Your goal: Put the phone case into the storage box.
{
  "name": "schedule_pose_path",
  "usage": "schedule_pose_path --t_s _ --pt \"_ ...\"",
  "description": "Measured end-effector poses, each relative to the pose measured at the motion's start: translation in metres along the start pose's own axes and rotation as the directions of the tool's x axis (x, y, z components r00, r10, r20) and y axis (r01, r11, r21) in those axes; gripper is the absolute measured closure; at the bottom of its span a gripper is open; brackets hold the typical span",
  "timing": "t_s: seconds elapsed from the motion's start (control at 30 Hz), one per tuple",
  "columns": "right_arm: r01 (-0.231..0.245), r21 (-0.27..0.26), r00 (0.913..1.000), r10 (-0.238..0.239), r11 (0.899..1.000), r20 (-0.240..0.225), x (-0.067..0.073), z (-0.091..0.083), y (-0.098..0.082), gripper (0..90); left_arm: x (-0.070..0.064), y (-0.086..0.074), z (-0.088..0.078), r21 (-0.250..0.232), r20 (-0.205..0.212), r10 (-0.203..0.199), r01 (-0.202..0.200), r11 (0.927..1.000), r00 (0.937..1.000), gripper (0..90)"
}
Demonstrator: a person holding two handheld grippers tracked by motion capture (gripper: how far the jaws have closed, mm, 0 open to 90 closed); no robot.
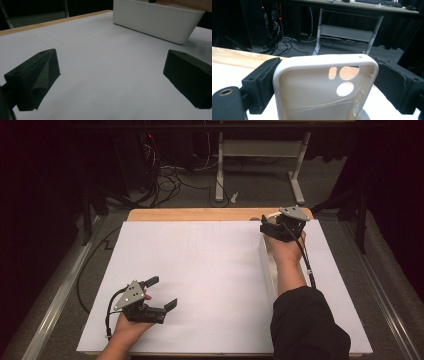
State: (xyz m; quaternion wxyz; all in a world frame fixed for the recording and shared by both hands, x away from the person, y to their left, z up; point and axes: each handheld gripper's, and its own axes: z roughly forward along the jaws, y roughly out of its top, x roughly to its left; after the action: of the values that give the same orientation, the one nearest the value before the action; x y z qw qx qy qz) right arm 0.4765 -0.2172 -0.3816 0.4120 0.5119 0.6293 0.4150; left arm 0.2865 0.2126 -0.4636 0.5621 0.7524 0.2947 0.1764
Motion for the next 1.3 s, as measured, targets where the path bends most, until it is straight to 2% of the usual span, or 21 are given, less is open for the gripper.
schedule_pose_path --t_s 0.27,0.6,1.0,1.3 --pt "-0.010 0.001 0.9999 0.010 1.000 -0.012 0.0009 0.0005 0.0019 10.2 0.0000 0.0000 -0.0001 -0.001 0.001 0.000 0.000 1.0000 1.0000 1.7" --pt "-0.019 0.011 0.9994 0.019 1.000 -0.029 -0.0007 0.0016 0.0021 0.6 -0.0004 0.0001 0.0002 0.001 0.003 0.003 -0.003 1.0000 1.0000 1.8" --pt "-0.014 0.012 0.9997 0.014 1.000 -0.018 -0.0009 0.0025 0.0025 0.1 -0.0001 0.0001 0.0000 0.001 0.003 0.002 -0.002 1.0000 1.0000 1.8" --pt "-0.014 0.004 0.9995 0.014 1.000 -0.028 -0.0007 -0.0007 0.0039 0.1 -0.0004 0.0001 0.0005 0.004 0.005 0.004 -0.004 1.0000 1.0000 1.9"
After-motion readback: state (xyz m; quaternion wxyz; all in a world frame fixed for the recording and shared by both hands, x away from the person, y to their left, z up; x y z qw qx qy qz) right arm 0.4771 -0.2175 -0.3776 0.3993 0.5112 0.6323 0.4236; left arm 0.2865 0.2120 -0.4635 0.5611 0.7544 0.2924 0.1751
